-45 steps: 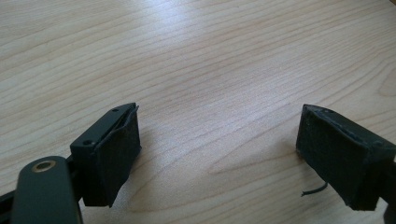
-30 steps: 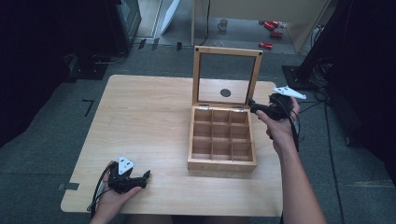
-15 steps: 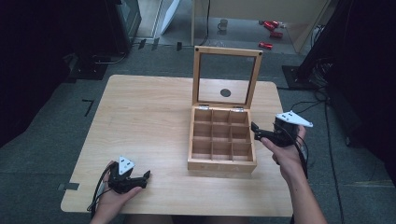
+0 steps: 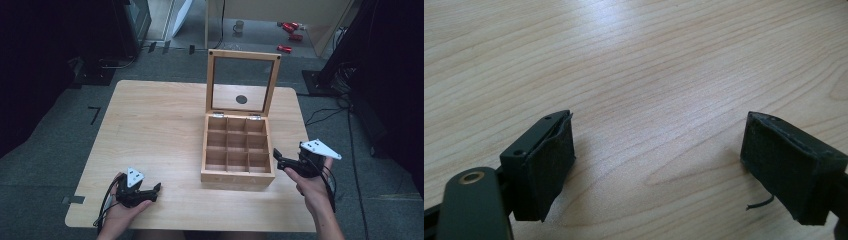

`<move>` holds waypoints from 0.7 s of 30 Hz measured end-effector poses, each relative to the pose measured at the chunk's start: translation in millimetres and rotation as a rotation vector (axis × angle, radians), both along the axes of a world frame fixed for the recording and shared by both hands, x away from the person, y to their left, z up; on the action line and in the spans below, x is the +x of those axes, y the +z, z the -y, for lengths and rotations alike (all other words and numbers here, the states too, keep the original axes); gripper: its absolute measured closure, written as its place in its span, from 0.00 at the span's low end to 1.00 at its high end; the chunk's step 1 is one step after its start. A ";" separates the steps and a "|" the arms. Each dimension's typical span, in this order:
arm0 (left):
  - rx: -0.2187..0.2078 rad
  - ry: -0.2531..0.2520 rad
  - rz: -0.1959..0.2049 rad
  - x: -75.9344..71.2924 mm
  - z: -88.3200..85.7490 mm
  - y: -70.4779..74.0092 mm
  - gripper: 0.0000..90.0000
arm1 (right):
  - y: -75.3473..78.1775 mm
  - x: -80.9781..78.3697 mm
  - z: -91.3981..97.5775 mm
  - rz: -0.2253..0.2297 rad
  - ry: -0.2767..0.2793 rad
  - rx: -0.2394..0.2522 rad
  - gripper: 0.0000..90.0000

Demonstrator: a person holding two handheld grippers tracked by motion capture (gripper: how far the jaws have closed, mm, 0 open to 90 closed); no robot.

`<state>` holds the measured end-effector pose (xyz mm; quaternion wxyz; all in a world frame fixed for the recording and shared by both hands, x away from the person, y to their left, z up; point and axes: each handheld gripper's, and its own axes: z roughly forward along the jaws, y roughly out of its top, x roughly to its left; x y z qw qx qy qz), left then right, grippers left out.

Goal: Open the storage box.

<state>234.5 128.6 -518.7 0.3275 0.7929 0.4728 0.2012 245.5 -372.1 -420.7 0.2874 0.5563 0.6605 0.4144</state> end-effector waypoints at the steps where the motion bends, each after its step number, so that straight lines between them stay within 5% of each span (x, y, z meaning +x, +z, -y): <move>1: 0.000 0.000 0.000 0.0 0.0 0.0 0.16 | -2.7 -2.7 1.6 0.001 -0.001 0.000 0.04; 14: 0.001 -0.001 0.000 -0.2 0.1 0.0 0.16 | -36.7 -38.3 26.0 -0.039 -0.030 0.017 0.04; 21: 0.003 0.000 0.000 -0.4 0.3 0.1 0.16 | -55.1 -54.2 36.2 -0.069 -0.042 -0.012 0.05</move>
